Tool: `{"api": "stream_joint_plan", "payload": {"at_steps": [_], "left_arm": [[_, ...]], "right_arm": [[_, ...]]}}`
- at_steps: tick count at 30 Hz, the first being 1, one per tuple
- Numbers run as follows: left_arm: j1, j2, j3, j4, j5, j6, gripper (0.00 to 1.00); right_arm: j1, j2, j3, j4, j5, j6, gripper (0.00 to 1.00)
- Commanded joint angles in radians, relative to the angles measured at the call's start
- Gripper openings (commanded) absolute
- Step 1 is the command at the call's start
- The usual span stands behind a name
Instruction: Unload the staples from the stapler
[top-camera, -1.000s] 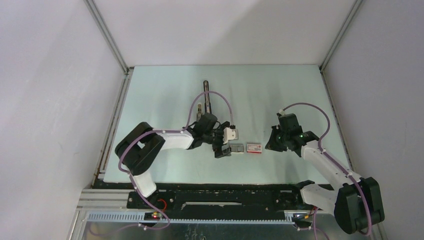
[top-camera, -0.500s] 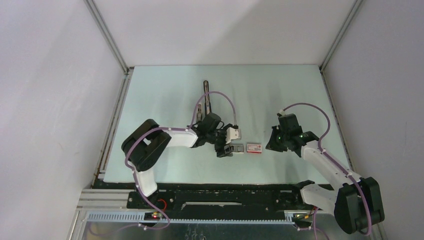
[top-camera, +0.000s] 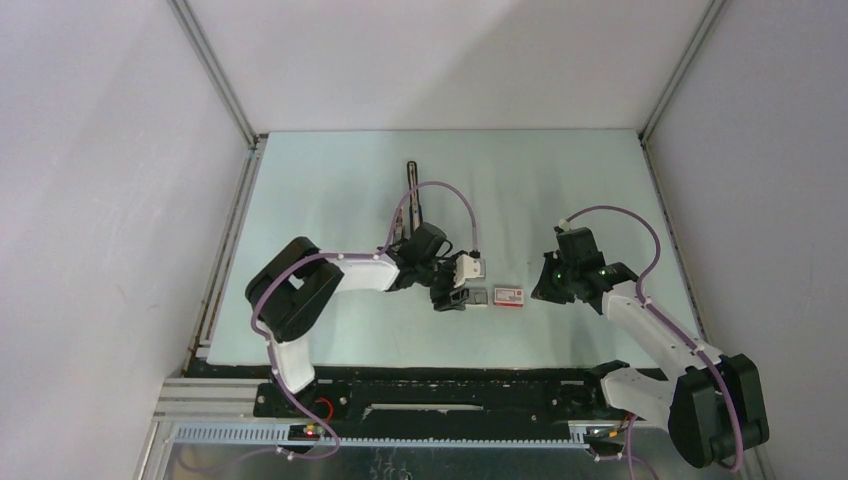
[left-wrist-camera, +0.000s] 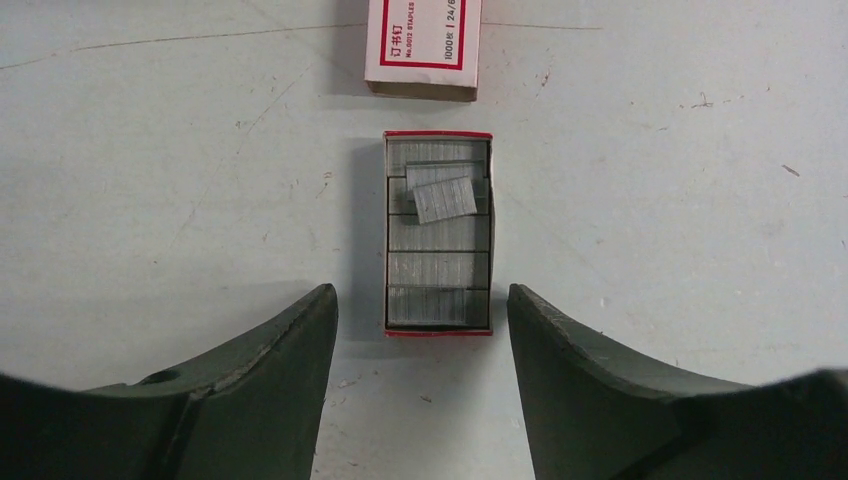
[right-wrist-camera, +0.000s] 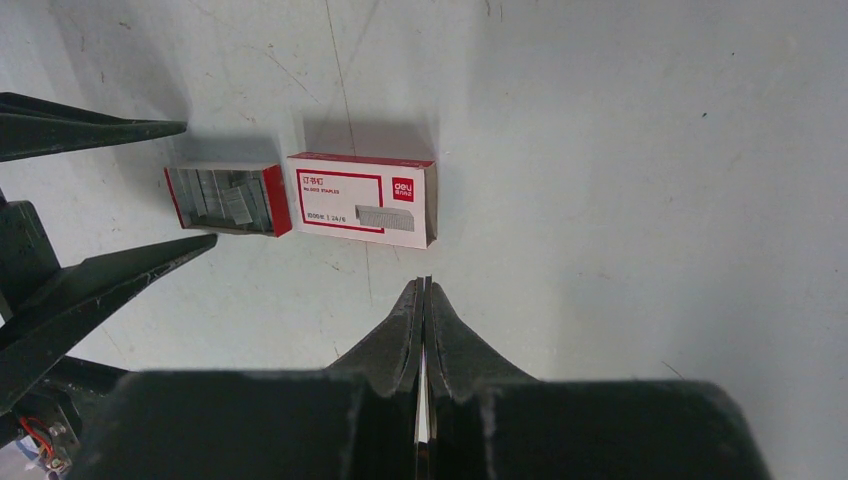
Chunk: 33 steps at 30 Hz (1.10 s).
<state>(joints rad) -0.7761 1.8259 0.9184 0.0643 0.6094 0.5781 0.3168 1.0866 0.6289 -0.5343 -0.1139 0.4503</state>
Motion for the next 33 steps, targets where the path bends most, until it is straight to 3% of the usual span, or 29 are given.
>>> {"api": "stream_joint_plan", "payload": {"at_steps": [1, 8, 15, 25, 33], "left_arm": [[-0.005, 0.049, 0.062, -0.125, -0.004, 0.031, 0.66], [-0.006, 0.057, 0.066, -0.148, -0.001, 0.038, 0.62], [-0.025, 0.047, 0.038, -0.147, -0.031, 0.052, 0.76], [-0.026, 0.035, 0.011, -0.147, -0.048, 0.052, 0.64], [-0.026, 0.030, -0.012, -0.147, -0.069, 0.051, 0.67]], "right_arm": [[0.005, -0.012, -0.005, 0.012, 0.009, -0.012, 0.07], [0.005, -0.021, -0.004, 0.008, 0.014, -0.010, 0.06], [0.005, -0.023, -0.005, 0.005, 0.016, -0.007, 0.07], [0.005, -0.028, -0.003, 0.003, 0.017, -0.005, 0.06], [0.007, -0.027, -0.004, 0.002, 0.020, -0.004, 0.07]]}}
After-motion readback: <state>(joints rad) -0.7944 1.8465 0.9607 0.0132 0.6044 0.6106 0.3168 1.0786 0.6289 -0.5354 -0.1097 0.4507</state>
